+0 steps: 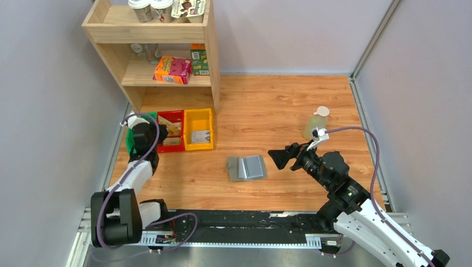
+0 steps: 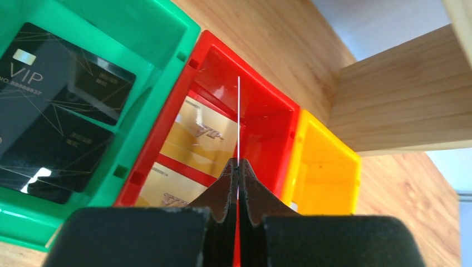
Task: Take the credit cards out of the card holder
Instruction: Place the credit card in the storage box.
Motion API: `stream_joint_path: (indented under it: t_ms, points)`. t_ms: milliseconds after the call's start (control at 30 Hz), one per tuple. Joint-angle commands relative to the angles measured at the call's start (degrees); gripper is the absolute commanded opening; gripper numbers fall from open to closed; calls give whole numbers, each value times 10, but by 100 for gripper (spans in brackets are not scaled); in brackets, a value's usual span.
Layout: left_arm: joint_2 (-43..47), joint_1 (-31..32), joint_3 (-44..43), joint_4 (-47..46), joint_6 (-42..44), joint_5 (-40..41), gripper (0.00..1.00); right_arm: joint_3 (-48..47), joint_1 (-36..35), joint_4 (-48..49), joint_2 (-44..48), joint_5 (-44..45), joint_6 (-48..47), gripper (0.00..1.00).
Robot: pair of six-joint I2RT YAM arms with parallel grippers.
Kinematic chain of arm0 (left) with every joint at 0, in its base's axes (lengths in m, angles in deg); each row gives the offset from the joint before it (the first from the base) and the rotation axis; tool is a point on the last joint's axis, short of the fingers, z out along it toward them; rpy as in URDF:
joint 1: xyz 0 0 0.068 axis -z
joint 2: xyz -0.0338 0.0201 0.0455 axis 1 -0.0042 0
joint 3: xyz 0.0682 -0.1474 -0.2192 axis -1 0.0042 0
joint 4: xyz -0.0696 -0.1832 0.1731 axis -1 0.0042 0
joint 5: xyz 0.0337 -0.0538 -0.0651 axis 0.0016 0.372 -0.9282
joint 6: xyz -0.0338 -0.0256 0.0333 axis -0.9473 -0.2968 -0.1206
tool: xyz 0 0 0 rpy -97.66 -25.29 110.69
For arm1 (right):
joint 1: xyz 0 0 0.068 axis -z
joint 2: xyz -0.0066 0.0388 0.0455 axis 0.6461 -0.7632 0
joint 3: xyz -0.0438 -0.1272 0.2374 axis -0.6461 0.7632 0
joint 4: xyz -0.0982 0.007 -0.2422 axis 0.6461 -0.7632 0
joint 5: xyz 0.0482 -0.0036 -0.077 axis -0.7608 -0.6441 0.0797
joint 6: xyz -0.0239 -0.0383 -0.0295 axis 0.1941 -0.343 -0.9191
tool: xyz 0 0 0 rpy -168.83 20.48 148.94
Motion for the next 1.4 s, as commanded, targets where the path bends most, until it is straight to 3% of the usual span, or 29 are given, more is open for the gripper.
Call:
stream_joint_path:
  t_ms: [0, 500, 567, 600, 700, 967, 1200, 1367]
  points:
    - [-39, -5, -31, -18, 50, 15, 0, 2, 1, 0, 11, -1, -20, 100]
    - [-207, -5, -89, -63, 25, -86, 0, 1, 1, 9, 0, -13, -20, 100]
    - [-203, -5, -86, -56, 21, -84, 6, -1, 1, 7, -1, -13, -19, 100]
    - [-193, -4, -82, -54, 21, -76, 18, -2, 1, 7, -2, -13, -19, 100]
    - [-161, -5, -86, 0, 36, -42, 34, -7, 1, 2, -2, -13, -20, 100]
    - [-35, -4, -120, 156, 74, 17, 60, -30, 1, -25, -19, -10, -24, 100]
    - [66, -3, -175, 307, 112, -47, 66, -75, 1, -87, -97, -33, -16, 100]
    - [126, 50, -197, 403, 125, -102, 65, -88, 1, -87, -155, -55, -3, 100]
